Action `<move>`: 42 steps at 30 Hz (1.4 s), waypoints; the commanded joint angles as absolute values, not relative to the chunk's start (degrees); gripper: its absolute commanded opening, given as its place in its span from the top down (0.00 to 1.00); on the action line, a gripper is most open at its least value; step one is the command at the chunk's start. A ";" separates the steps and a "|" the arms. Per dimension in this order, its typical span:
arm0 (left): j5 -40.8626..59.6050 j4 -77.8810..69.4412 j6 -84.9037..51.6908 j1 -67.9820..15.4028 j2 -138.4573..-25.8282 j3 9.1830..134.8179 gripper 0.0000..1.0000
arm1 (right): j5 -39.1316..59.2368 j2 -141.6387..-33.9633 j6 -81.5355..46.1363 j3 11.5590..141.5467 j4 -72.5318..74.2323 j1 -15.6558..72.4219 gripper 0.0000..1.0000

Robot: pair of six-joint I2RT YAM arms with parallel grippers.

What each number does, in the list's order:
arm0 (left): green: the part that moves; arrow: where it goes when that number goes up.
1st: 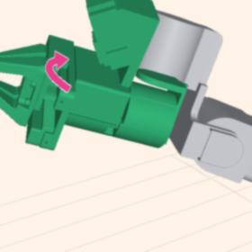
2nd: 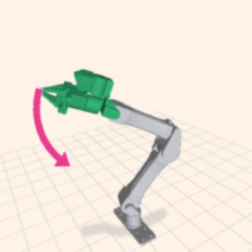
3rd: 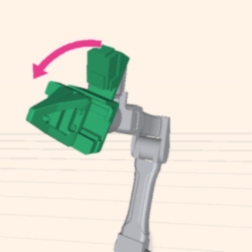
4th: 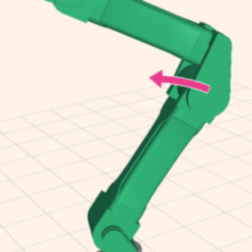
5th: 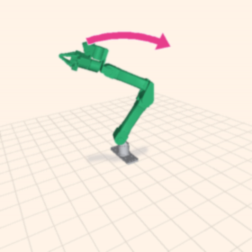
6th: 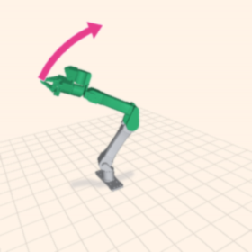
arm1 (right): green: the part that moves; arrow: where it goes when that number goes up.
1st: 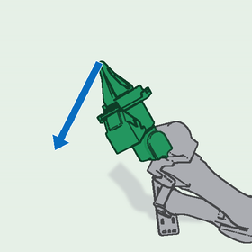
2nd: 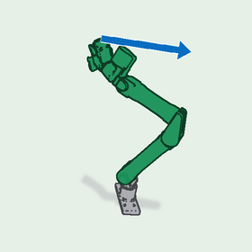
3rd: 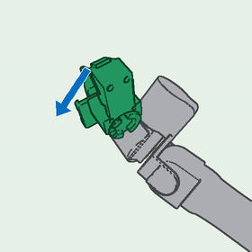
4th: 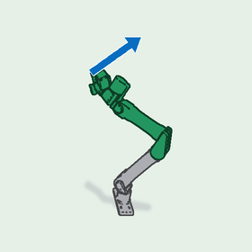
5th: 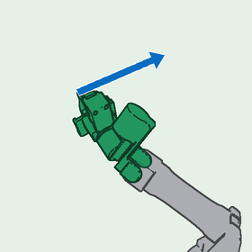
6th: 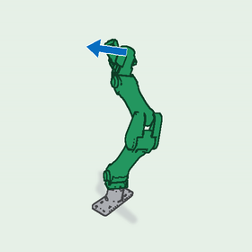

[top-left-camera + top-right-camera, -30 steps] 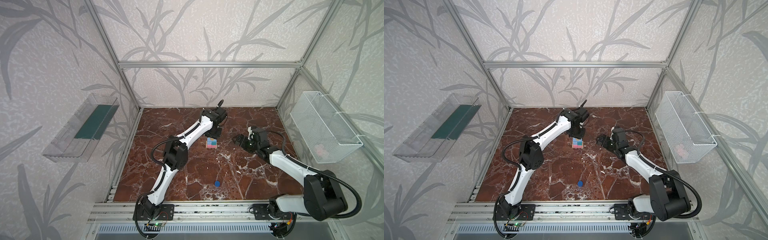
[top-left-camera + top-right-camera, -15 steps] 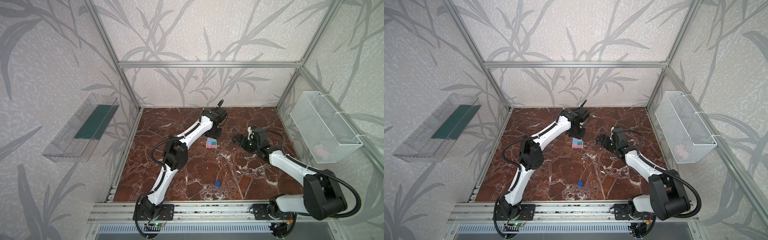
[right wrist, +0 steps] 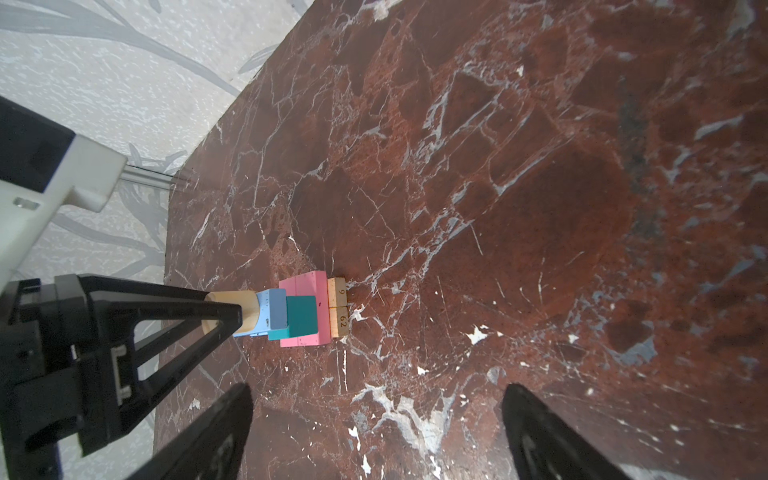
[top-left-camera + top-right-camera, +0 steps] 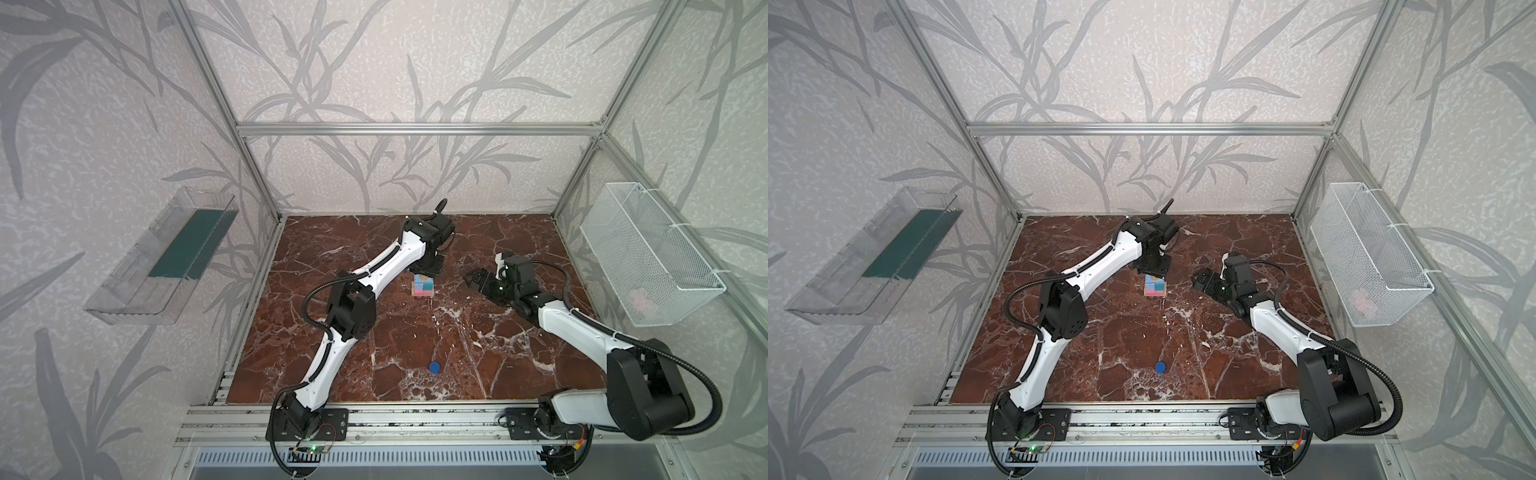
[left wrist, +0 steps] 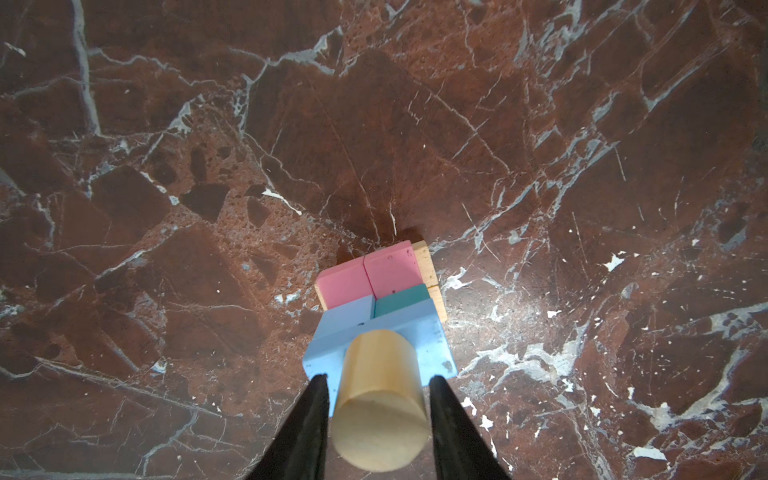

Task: Build the wood block tower
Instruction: 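Set the beige cylinder on the stack and open the left gripper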

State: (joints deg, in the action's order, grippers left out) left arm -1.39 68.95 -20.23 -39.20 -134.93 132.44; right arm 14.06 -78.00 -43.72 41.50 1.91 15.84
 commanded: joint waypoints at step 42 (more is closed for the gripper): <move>-2.29 72.16 -20.57 -38.93 -135.97 134.57 0.63 | 14.94 -79.19 -44.03 41.72 3.29 15.56 0.06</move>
